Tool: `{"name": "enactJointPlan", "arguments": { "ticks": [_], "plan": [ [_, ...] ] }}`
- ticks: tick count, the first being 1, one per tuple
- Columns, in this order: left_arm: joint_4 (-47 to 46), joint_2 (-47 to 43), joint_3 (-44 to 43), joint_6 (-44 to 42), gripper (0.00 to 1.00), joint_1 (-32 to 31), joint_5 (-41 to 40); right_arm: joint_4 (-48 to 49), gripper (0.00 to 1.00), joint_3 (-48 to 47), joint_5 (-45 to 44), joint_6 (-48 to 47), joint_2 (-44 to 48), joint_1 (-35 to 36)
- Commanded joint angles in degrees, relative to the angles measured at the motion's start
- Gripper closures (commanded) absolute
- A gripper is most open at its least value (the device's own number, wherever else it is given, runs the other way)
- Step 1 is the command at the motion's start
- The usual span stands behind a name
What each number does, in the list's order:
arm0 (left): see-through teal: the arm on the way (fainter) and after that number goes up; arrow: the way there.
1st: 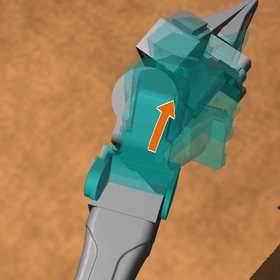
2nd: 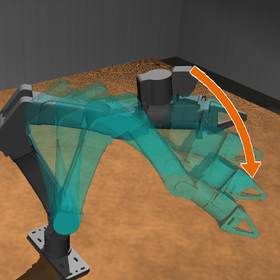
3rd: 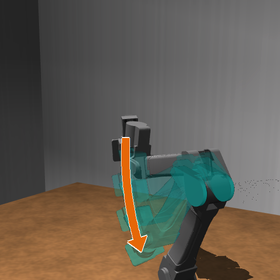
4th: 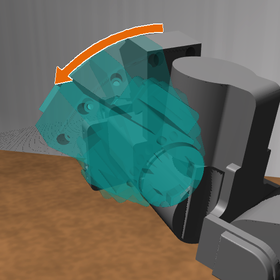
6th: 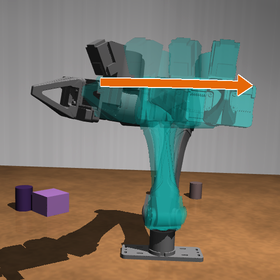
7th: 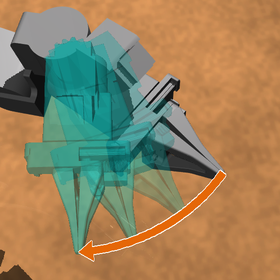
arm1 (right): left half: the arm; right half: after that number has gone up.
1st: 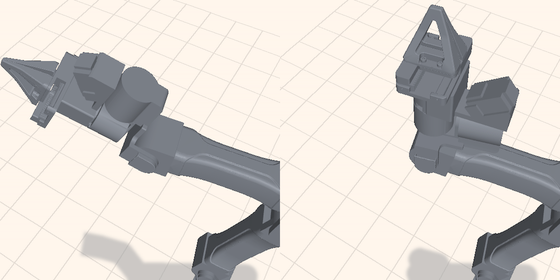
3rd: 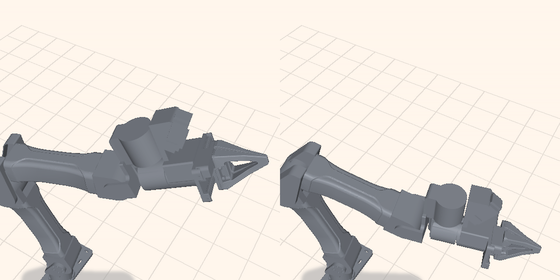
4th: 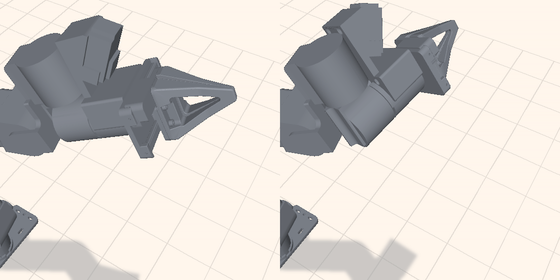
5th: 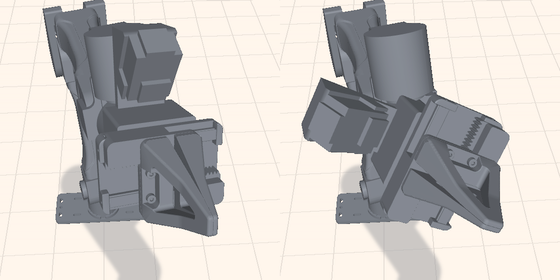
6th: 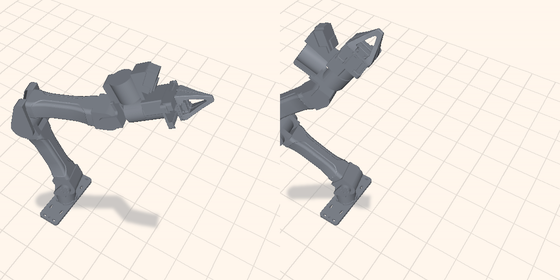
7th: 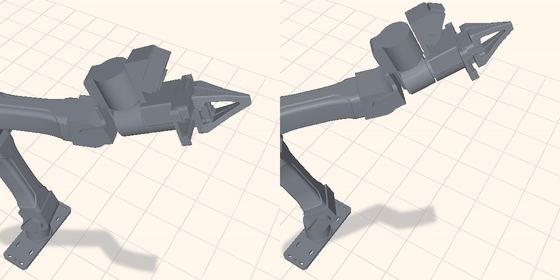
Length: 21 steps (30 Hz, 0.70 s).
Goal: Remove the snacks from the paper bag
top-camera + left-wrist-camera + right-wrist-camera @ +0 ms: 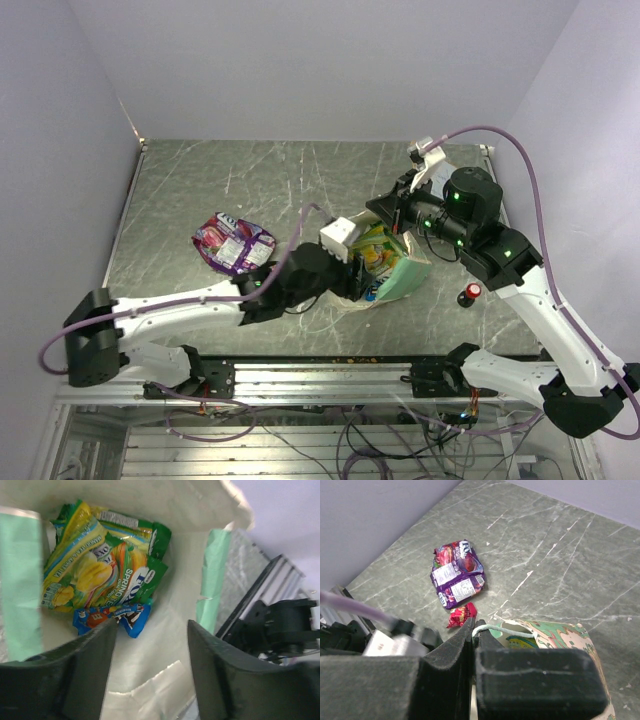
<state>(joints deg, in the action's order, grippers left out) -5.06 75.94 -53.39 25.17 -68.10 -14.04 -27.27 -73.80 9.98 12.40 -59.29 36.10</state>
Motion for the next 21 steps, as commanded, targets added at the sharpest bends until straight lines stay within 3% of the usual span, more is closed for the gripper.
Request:
{"name": "enactJointPlan", "arguments": {
  "ticks": [1, 3, 5, 11, 19, 21],
  "plan": [
    [-4.7, 7.7, -5.7, -7.9, 0.45, -0.4, -4.5, 2.2, 1.00, -0.8, -0.2, -0.6, 1.0, 0.3],
    [-4.6, 11.0, -7.5, -9.1, 0.58, -0.4, -7.7, 2.1, 1.00, -1.2, -0.5, -0.7, 0.8, 0.3],
    [-3.8, 13.4, -8.9, -9.0, 0.60, -0.2, -10.9, 2.1, 1.00, -1.0, -0.5, -0.6, 1.0, 0.3],
    [-11.5, 17.1, -7.7, -10.9, 0.42, 0.9, -15.0, 1.6, 1.00, -1.2, -0.5, -0.7, 1.1, 0.2],
    [-14.5, 23.6, -12.5, -8.9, 0.18, 2.0, -21.9, 1.1, 1.00, -2.4, 0.1, -0.7, 0.0, 0.3],
    [-14.9, 25.5, -14.0, -9.1, 0.06, 2.1, -23.7, 0.9, 1.00, -2.6, 0.3, -0.7, 0.0, 0.2]
  ]
}}
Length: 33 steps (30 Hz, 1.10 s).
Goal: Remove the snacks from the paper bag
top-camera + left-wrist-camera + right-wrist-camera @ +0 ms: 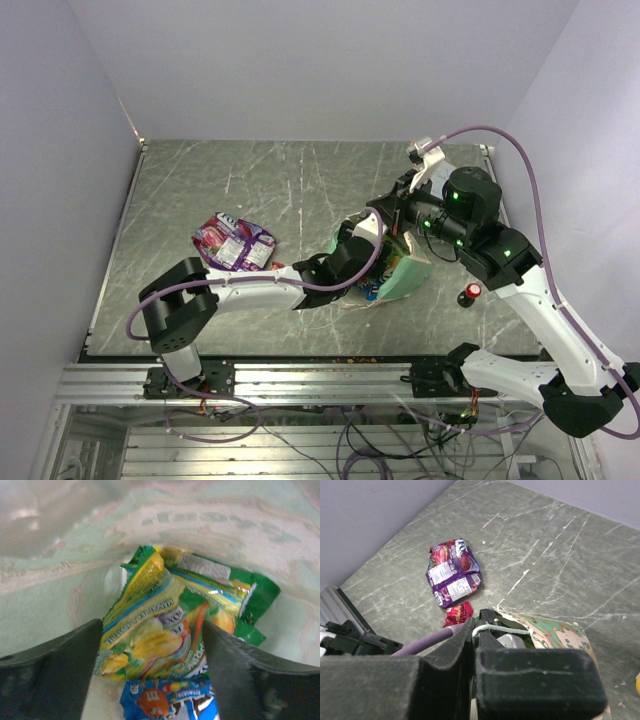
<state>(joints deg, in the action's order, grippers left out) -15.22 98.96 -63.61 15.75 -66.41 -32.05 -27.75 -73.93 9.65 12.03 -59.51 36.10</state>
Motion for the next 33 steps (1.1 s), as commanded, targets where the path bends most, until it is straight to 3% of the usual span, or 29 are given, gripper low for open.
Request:
{"name": "enactJointPlan", "arguments": {
  "ticks": [1, 4, 11, 15, 25, 27, 33],
  "plan": [
    [-4.9, 3.4, -4.4, 0.3, 0.01, 0.4, -7.0, 1.3, 1.00, -2.5, 0.7, -0.3, 0.1, 0.3],
    [-6.6, 5.5, -5.5, -0.4, 0.00, 0.6, -9.8, 0.8, 1.00, -2.9, 0.8, -0.2, 0.1, 0.3],
    [-7.3, 9.9, -7.7, -1.8, 0.03, 2.1, -8.0, 0.9, 1.00, -3.2, 0.4, -0.4, 0.3, 0.3],
    [-5.8, 10.7, -8.5, -2.0, 0.17, 2.8, -4.2, 0.8, 1.00, -3.1, 0.2, -0.4, 0.5, 0.3],
    [-4.2, 5.1, -4.4, -0.5, 0.79, 2.9, -2.5, 1.0, 1.00, -2.0, -1.3, -1.1, 2.0, 0.3],
    [-3.9, 3.6, -3.8, -0.3, 0.85, 3.0, -2.1, 1.1, 1.00, -1.8, -1.4, -1.2, 2.0, 0.3],
    [-1.3, -1.8, -2.0, 1.8, 0.88, 3.0, 2.0, 1.3, 1.00, -1.9, -1.5, -1.7, 1.9, 0.3]
  ]
}}
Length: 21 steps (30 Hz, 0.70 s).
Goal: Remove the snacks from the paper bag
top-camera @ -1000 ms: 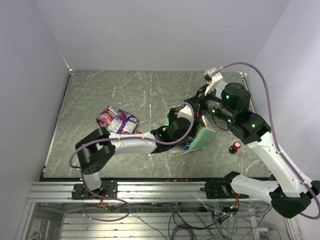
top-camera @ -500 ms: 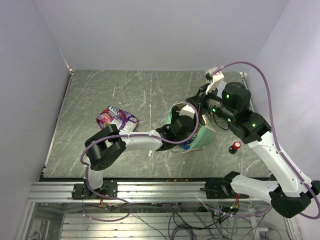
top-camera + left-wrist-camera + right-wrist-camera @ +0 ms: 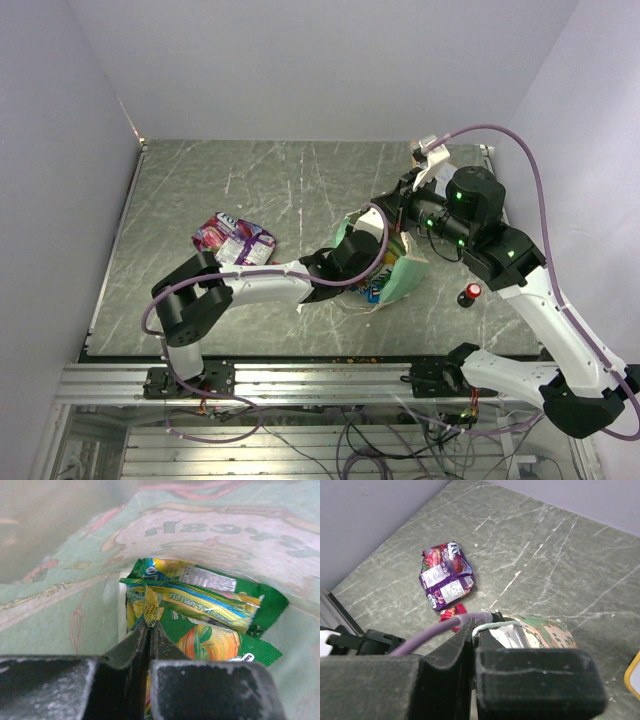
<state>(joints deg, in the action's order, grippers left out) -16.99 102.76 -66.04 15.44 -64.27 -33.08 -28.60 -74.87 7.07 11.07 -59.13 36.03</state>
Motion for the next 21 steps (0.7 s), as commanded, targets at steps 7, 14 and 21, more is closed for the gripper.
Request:
{"name": "enactJointPlan", "arguments": {
  "ticks": [7, 14, 21],
  "plan": [
    [4.0, -13.7, 2.5, 3.7, 0.91, 0.8, 10.8, 2.8, 1.00, 0.0, -0.2, -0.4, 2.1, 0.3],
    [6.3, -20.1, 4.8, 3.6, 0.93, 0.9, 18.1, 2.8, 1.00, -0.3, -0.9, -0.4, 2.1, 0.4],
    [7.8, -23.6, 6.6, 5.3, 0.93, 1.0, 18.2, 3.6, 1.00, -1.7, -1.6, -0.8, 2.2, 0.3]
  ]
}}
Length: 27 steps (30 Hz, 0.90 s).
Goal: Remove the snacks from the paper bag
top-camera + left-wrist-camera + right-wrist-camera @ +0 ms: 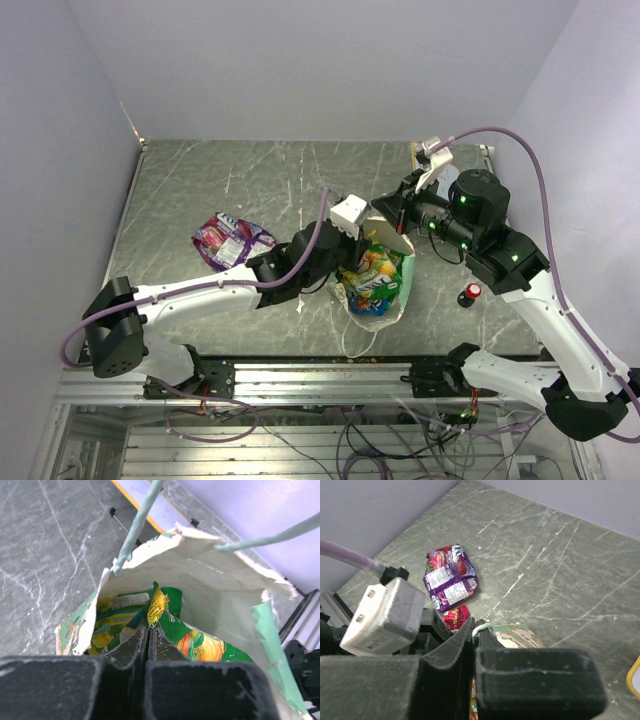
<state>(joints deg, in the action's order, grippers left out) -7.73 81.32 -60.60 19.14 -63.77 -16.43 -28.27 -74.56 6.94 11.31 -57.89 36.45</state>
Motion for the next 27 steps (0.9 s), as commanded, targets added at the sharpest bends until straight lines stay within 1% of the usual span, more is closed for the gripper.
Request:
{"name": "enactJointPlan", "arguments": {
  "ticks": [1, 6, 10, 13, 20, 23, 27],
  "plan": [
    [-2.1, -2.3, 1.7, 2.0, 0.93, 0.5, 1.6, 3.3, 1.00, -2.6, -1.7, -1.3, 1.0, -0.1],
    [-4.6, -2.6, 2.1, 2.9, 0.93, 0.6, 4.2, 2.3, 1.00, -3.8, -5.0, -2.8, 1.2, -0.1],
    [-3.3, -3.1, -1.4, 2.1, 0.93, 0.6, 8.2, 0.7, 1.00, -3.8, -9.9, -3.4, 1.9, -0.1],
    [-1.9, -4.5, -4.2, 1.6, 0.93, 0.6, 8.8, 0.6, 1.00, -3.4, -13.0, -4.6, 3.1, 0.0],
    [1.5, -10.3, -9.6, -2.3, 0.93, 1.2, 5.9, 0.3, 1.00, -2.2, -20.0, -4.9, 5.4, -0.1],
    [4.9, -12.7, -12.4, -5.0, 0.93, 1.9, 4.2, 0.1, 1.00, -2.2, -21.3, -5.5, 5.6, 0.0],
    [7.3, -16.9, -15.2, -5.5, 0.93, 4.7, 1.6, 2.1, 1.00, -1.3, -21.0, -6.6, 5.6, -0.1]
  ]
}}
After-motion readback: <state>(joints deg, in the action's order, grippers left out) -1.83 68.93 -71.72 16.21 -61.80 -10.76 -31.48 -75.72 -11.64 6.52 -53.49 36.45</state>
